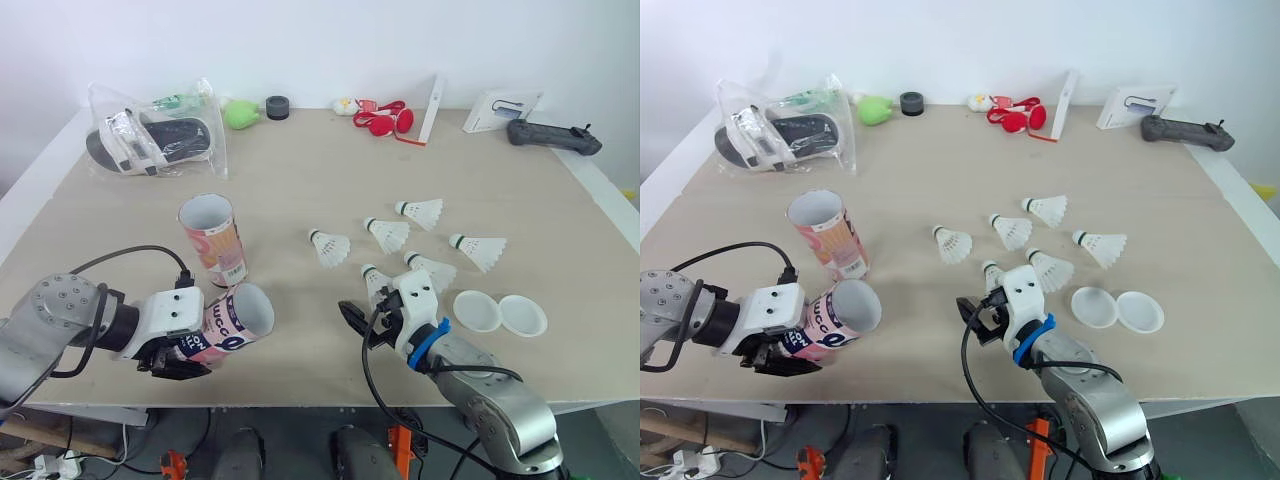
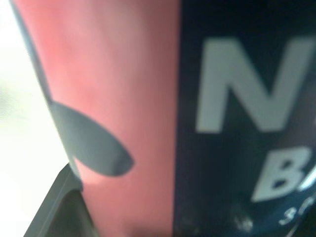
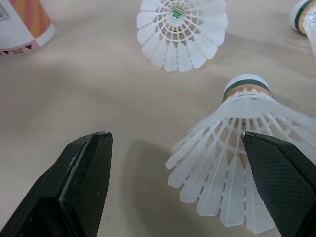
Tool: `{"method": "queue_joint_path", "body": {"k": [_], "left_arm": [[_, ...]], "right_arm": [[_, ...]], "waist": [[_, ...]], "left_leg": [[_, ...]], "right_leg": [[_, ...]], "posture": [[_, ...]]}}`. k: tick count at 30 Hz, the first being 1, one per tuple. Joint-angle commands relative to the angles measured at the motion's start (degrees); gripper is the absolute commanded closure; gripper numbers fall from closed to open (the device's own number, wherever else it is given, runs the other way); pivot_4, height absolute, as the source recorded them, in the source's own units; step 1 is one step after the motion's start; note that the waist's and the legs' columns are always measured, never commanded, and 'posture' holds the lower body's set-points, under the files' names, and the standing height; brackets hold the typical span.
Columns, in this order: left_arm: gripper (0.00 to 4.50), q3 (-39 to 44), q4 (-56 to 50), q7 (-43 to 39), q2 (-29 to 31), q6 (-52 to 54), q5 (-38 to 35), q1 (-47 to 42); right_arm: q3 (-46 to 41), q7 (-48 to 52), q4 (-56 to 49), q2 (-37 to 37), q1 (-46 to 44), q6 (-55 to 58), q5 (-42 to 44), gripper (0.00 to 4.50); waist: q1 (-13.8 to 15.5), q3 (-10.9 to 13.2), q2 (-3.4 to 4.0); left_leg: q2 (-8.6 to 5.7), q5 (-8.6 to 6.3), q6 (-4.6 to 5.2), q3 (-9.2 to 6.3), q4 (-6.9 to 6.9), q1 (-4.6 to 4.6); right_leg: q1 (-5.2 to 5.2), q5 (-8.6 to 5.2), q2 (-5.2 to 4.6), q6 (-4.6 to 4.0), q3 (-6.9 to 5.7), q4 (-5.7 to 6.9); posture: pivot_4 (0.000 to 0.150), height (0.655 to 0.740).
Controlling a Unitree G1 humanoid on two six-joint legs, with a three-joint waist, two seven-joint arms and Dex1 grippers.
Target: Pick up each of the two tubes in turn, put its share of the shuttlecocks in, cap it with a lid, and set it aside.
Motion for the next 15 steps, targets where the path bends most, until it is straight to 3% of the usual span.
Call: {"method": "queue_joint_path", "body": {"k": [1, 13, 14, 15], "left_arm": [[1.42, -0.86, -0.65, 0.76, -0.88, 0.74, 0.54, -0.5], [1.42, -2.11, 1.73, -0.34, -2.85, -1.22, 2.57, -1.57], [1.42, -2.11, 1.86, -0.43, -2.91, -1.41, 2.64, -1.56], [1.42, -2.09, 2.0, -0.53, -2.96, -1.66, 2.71, -1.49]], "right_arm": [[-0.85, -0.01, -0.56, 1.03, -0.96, -1.17, -0.75, 0.0], [-1.54, -1.04, 1.53, 4.58, -1.59, -1.75, -2.63, 0.0], [-1.73, -1.14, 1.6, 4.91, -1.64, -1.69, -2.69, 0.52], [-1.79, -1.09, 1.64, 5.07, -1.69, -1.64, -2.79, 0.76]], "waist": [[0.0, -0.01, 0.02], [0.03, -0.14, 0.24], [0.03, -0.15, 0.25], [0.03, -0.15, 0.26]], "left_leg": [[0.0, 0.01, 0.01, 0.0, 0.0, 0.0], [-0.03, 0.12, 0.07, 0.0, 0.01, 0.02], [-0.03, 0.13, 0.08, 0.0, 0.01, 0.03], [-0.03, 0.15, 0.09, 0.0, 0.01, 0.03]], "right_leg": [[0.0, 0.0, 0.0, 0.0, 0.0, 0.0], [0.04, 0.11, -0.01, 0.06, 0.01, 0.0], [0.04, 0.13, -0.01, 0.06, 0.01, 0.0], [0.04, 0.14, -0.01, 0.06, 0.01, 0.0]], "posture": [[0.15, 0.74], [0.15, 0.74], [0.15, 0.74], [0.15, 0.74]]}}
